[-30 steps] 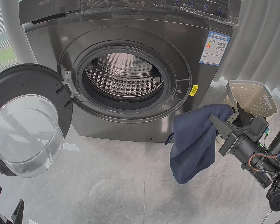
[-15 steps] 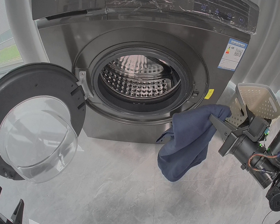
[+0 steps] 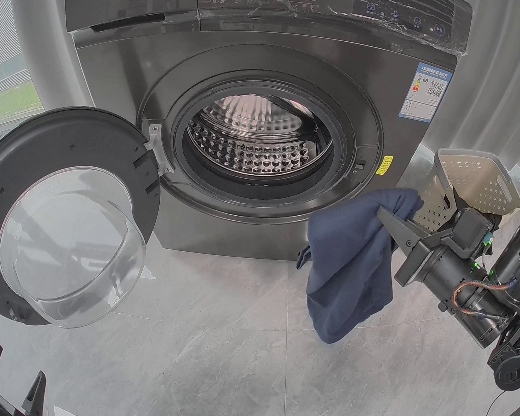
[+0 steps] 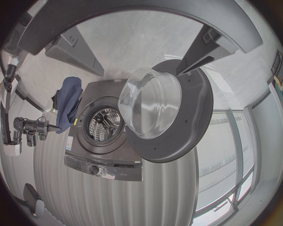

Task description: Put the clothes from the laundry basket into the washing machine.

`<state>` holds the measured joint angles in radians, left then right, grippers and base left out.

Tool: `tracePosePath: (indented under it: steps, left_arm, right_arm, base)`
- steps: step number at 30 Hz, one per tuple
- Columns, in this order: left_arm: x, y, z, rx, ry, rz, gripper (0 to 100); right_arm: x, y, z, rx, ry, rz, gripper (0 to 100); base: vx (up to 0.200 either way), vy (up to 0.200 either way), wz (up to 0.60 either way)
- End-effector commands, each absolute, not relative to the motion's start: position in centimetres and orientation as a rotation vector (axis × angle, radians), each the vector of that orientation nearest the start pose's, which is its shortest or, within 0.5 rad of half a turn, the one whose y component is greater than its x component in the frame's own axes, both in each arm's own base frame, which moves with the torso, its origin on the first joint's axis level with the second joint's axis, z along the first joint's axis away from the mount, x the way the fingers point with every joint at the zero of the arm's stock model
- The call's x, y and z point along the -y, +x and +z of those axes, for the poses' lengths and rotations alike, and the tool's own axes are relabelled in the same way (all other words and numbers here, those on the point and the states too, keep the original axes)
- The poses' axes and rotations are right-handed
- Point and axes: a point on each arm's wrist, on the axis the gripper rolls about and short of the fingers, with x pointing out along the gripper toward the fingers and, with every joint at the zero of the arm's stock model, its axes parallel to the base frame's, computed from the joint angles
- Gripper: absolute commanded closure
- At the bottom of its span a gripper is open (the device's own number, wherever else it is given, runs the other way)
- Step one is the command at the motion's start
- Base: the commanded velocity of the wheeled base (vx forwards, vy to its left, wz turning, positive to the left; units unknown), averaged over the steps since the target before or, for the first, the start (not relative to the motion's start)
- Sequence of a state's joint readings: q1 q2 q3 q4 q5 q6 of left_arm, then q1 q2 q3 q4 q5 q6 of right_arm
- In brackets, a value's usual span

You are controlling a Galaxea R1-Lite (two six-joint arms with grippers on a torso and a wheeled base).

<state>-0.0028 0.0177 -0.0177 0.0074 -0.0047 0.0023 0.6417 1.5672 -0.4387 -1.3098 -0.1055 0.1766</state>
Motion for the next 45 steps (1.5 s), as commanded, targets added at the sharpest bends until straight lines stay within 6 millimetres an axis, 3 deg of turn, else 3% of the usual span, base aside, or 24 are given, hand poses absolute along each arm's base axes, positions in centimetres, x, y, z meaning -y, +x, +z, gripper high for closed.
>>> tracePosePath:
  steps: [1, 6, 8, 9, 11, 14, 17, 25, 30, 36, 38, 45]
  left_arm:
    - [0.0, -2.3, 7.5, -0.008, 0.017, -0.011, 0]
    - [0.1, -2.3, 7.8, 0.014, 0.025, -0.035, 0]
    - [0.1, -2.9, 10.0, 0.132, 0.002, -0.055, 0]
    - [0.2, -3.5, 12.8, 0.233, -0.016, -0.101, 0]
    - [0.3, -3.0, 14.3, 0.191, -0.016, -0.199, 0]
    - [0.6, -2.0, 14.3, 0.102, -0.017, -0.319, 0]
    - [1.0, 0.7, 14.7, -0.067, -0.027, -0.469, 0]
    - [1.8, 6.2, 16.8, -0.211, 0.029, -0.671, 0]
    - [3.8, 9.0, 17.0, -0.249, 0.04, -0.807, 0]
    - [6.3, 11.2, 16.7, -0.287, 0.058, -0.823, 0]
    - [7.7, 12.7, 16.6, -0.313, 0.035, -0.853, 0]
    - [9.4, 15.6, 15.4, -0.363, 0.034, -0.872, 0]
  right_arm:
    - [-16.3, 20.7, 18.8, 0.104, 0.237, 0.582, 100]
    - [-17.8, 21.1, 19.5, 0.124, 0.274, 0.617, 100]
    - [-18.3, 21.4, 19.6, 0.127, 0.293, 0.626, 100]
    - [-18.9, 21.7, 19.8, 0.131, 0.311, 0.637, 100]
    - [-19.6, 22.1, 20.2, 0.138, 0.35, 0.653, 100]
    - [-20.4, 22.6, 20.5, 0.139, 0.392, 0.665, 100]
    - [-21.3, 24.1, 20.5, 0.154, 0.415, 0.659, 100]
    - [-23.1, 26.0, 20.3, 0.171, 0.412, 0.621, 100]
    - [-24.2, 27.3, 20.2, 0.168, 0.423, 0.555, 100]
    - [-24.6, 27.2, 20.5, 0.177, 0.444, 0.59, 100]
    - [-25.2, 26.6, 21.4, 0.182, 0.497, 0.683, 100]
    - [-25.4, 26.3, 21.8, 0.202, 0.526, 0.707, 100]
  base:
    - [0.0, 0.0, 0.0]
    - [0.0, 0.0, 0.0]
    - [0.0, 0.0, 0.0]
    - [0.0, 0.0, 0.0]
    - [0.0, 0.0, 0.0]
    - [0.0, 0.0, 0.0]
    - [0.0, 0.0, 0.0]
    - [0.0, 0.0, 0.0]
    - [0.0, 0.0, 0.0]
    - [0.0, 0.0, 0.0]
    - [0.0, 0.0, 0.0]
    - [0.0, 0.0, 0.0]
